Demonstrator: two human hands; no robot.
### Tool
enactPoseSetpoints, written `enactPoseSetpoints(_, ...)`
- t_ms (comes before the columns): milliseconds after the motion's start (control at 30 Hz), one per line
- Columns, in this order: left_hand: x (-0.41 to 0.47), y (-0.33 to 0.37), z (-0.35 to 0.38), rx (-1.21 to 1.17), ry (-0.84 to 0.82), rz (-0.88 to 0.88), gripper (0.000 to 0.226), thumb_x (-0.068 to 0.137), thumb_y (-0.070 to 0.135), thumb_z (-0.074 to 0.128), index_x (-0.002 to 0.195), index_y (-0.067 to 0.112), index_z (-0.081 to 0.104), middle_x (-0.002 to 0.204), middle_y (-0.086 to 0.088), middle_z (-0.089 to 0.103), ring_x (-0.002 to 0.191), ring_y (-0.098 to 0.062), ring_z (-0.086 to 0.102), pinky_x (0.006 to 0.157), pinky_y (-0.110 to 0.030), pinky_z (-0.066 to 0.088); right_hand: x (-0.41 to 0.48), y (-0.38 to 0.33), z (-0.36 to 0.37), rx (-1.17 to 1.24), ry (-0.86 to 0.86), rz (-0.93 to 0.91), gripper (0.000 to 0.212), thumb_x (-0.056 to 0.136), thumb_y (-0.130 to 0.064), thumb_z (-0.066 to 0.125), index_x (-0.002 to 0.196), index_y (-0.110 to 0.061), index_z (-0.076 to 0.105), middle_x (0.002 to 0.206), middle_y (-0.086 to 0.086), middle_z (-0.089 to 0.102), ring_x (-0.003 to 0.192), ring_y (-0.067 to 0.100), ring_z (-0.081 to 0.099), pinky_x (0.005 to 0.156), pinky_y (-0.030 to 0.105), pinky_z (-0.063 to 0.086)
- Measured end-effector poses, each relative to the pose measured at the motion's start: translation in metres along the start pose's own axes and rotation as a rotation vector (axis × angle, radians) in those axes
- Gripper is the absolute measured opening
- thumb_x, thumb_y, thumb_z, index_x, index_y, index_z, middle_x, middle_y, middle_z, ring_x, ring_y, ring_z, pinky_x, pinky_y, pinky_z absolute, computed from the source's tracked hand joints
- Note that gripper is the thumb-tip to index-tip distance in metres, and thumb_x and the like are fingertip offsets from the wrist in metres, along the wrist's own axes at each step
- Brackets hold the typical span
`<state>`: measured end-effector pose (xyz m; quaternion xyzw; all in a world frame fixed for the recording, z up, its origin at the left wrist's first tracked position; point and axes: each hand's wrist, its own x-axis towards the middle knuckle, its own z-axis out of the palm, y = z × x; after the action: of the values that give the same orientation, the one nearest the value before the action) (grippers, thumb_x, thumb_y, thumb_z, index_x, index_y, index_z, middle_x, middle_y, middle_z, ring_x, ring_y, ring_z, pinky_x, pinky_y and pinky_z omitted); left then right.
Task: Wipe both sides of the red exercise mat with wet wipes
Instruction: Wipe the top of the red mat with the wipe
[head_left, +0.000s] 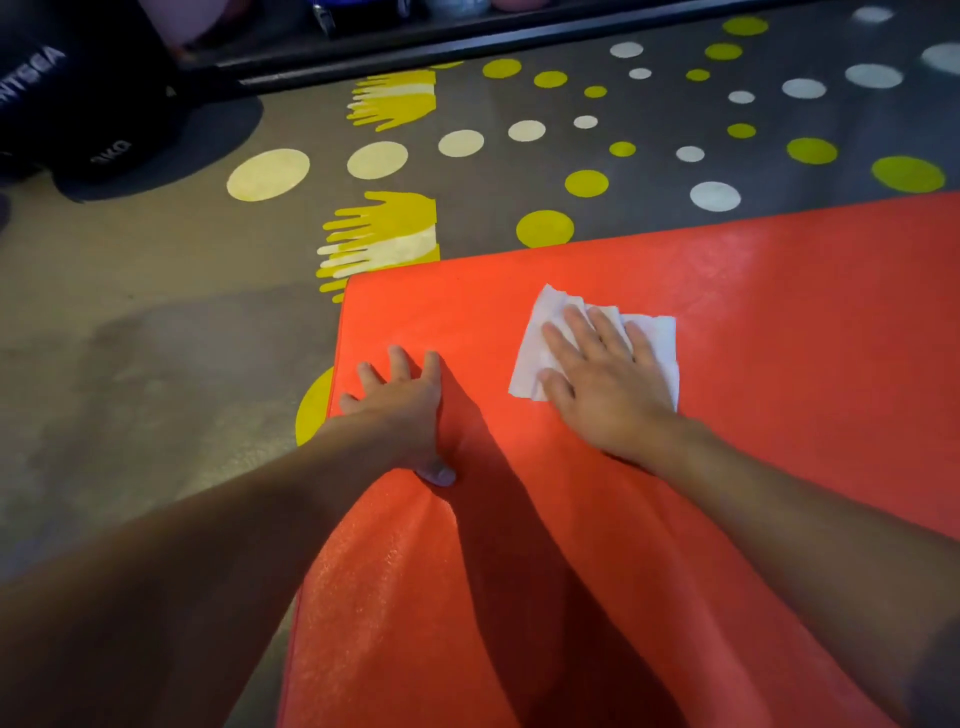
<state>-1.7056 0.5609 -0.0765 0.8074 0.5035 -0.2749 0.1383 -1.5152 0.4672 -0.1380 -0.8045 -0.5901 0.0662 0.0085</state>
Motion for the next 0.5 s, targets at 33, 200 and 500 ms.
enactPoseSetpoints(33,0.002,-0.001,-0.001,-0.003,-0.005,0.008,0.151,0.05,0.041,0.095,0.155,0.025,-0.013,0.161,-0.014,-0.016,0.146,-0.051,-0.004,0.112,-0.067,0.021,0.002,-0.01,0.003,0.004,0.007,0.069,0.073,0.088,-0.05,0.003,0.157,-0.028,0.012,0.166,0.0,-0.003,0.152,0.022,-0.003,0.119,0.05,-0.003)
enactPoseSetpoints(200,0.011,-0.012,-0.006,-0.016,0.031,0.083,0.15,0.034,0.057,0.092,0.154,0.019,0.011,0.15,-0.021,0.023,0.138,-0.048,0.029,0.112,-0.056,0.031,-0.006,-0.031,0.007,0.028,0.009,-0.329,0.071,0.09,-0.05,0.011,0.156,-0.027,0.022,0.166,-0.001,0.008,0.152,0.02,0.008,0.121,0.049,0.004)
enactPoseSetpoints(500,0.01,-0.003,-0.005,-0.077,0.171,-0.05,0.103,0.058,0.042,0.091,0.142,0.033,0.033,0.141,-0.006,0.034,0.134,-0.037,0.034,0.099,-0.06,0.04,0.027,-0.032,0.005,0.003,0.013,-0.315,0.076,0.09,-0.054,0.002,0.158,-0.023,0.012,0.166,-0.002,0.0,0.153,0.019,-0.003,0.12,0.046,-0.003)
